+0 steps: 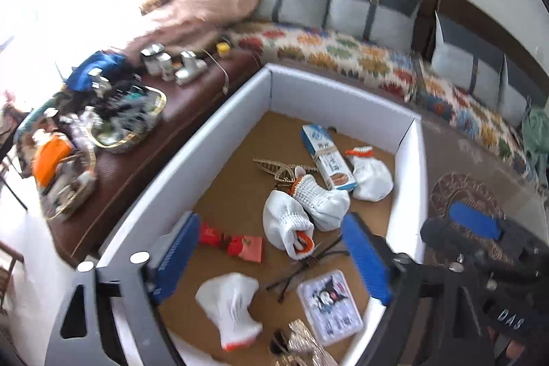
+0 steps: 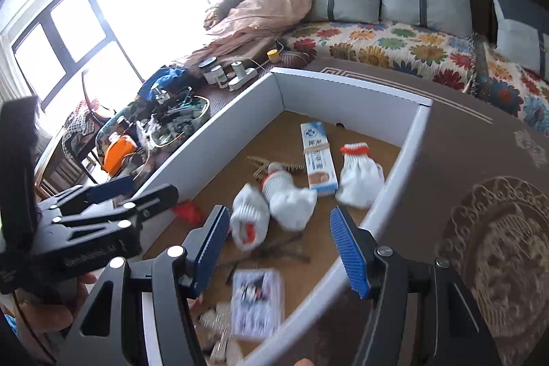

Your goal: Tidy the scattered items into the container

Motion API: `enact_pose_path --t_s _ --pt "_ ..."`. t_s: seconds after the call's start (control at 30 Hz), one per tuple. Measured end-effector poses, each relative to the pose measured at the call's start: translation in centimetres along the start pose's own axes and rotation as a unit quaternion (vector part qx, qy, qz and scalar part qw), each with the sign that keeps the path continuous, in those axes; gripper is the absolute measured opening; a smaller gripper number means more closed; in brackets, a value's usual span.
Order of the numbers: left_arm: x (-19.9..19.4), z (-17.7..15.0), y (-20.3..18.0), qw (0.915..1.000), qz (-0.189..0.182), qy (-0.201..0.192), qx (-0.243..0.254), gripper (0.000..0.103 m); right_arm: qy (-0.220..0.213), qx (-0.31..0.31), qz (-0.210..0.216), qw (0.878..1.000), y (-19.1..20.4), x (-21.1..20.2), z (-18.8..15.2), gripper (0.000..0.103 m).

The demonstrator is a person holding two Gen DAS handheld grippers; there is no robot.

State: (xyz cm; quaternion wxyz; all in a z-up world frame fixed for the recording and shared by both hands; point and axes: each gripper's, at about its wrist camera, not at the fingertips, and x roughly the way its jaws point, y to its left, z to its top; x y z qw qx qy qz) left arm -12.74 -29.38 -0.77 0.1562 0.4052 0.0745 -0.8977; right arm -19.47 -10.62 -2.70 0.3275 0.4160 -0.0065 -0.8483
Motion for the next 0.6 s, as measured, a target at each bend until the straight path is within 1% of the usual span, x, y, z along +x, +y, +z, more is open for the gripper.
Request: enact_pose_path --t_s 0.03,0.17,0.2,0.23,0.27,0.47,0.6 --pt "-1.4 -0.5 -0.1 0.9999 0.007 -0.013 -0.004 0.088 -0.002 -0.003 -0.006 1.000 0.3 -0.9 -0.5 0.063" --pt "-4.5 -1.4 -0.3 0.9991 0.019 -0.037 -0.012 0.090 -0.008 -0.031 -0.035 0.999 1.6 -4.1 -2.3 0.063" --pt "-5.3 -1.6 -0.3 0.9988 0.022 -0.042 -0.013 0.092 -0.009 -0.039 -0.043 0.998 2.0 -4.9 -2.6 0.063" --pt "-6.0 -1.9 -0.4 0.9984 0.024 -0.048 -0.015 0.099 -0.012 -0.046 -0.045 0.998 2.4 -5.6 -2.9 0.063" --pt "-6.8 -2.1 -0.4 0.9981 0.027 -0.053 -0.017 0.102 -0.013 -0.050 -0.045 0.998 2.8 -6.2 -3.1 0.063" --pt "-11.3 -3.4 -0.6 0.9948 0.045 -0.087 -0.027 0.102 -0.020 -0.073 -0.054 0.996 4.5 -8.1 -4.0 0.063" --pt "-12.2 -3.6 0.4 0.9949 0.046 -0.074 -0.049 0.103 -0.022 -0.085 -0.056 0.995 5.5 -8.7 -4.3 0.063"
